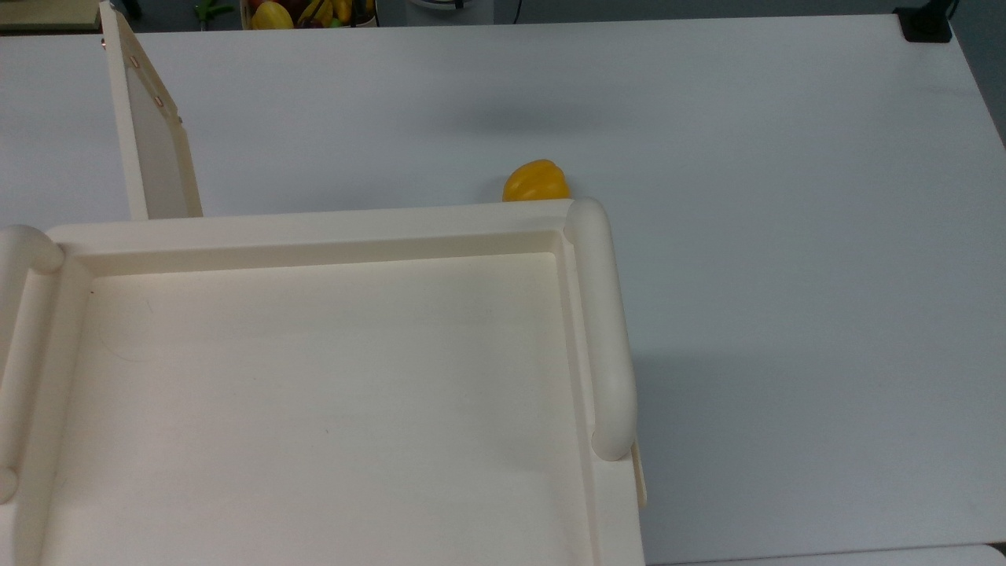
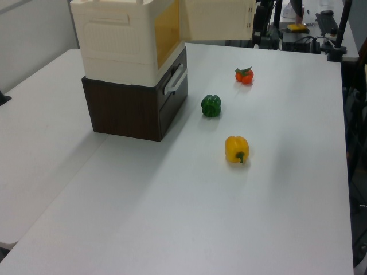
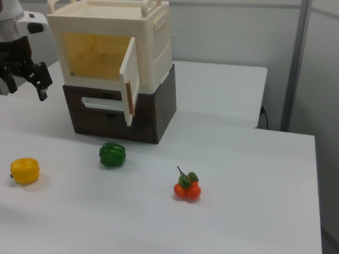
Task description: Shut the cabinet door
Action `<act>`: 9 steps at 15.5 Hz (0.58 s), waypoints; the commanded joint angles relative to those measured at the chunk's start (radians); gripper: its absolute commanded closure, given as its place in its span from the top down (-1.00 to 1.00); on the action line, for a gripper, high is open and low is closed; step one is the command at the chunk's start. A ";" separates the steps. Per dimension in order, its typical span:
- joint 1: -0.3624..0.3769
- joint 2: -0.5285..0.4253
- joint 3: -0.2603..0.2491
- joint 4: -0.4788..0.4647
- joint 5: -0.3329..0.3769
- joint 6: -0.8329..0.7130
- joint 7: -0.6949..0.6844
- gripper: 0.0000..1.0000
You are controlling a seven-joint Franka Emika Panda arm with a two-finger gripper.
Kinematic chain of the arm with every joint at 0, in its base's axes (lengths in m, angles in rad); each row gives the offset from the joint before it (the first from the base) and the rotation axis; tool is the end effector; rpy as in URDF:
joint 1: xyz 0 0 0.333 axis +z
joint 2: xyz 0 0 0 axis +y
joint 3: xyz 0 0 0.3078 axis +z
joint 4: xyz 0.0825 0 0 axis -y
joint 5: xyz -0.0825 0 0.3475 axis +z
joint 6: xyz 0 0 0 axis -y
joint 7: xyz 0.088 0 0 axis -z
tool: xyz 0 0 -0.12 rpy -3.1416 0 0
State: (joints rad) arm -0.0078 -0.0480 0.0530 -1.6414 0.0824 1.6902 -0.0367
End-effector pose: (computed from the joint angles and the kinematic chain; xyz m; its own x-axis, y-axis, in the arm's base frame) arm 0.5152 0.0329 0.6084 0.9925 0.0719 0.0991 0.0796 -0.9939 -0.0762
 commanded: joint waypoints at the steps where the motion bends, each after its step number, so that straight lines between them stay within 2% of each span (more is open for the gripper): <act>1: -0.001 -0.010 -0.004 -0.014 0.010 0.028 -0.011 1.00; 9: 0.003 0.000 -0.005 -0.011 0.007 0.031 -0.014 1.00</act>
State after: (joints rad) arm -0.0091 -0.0473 0.0517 -1.6410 0.0824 1.6931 -0.0367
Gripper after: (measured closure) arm 0.000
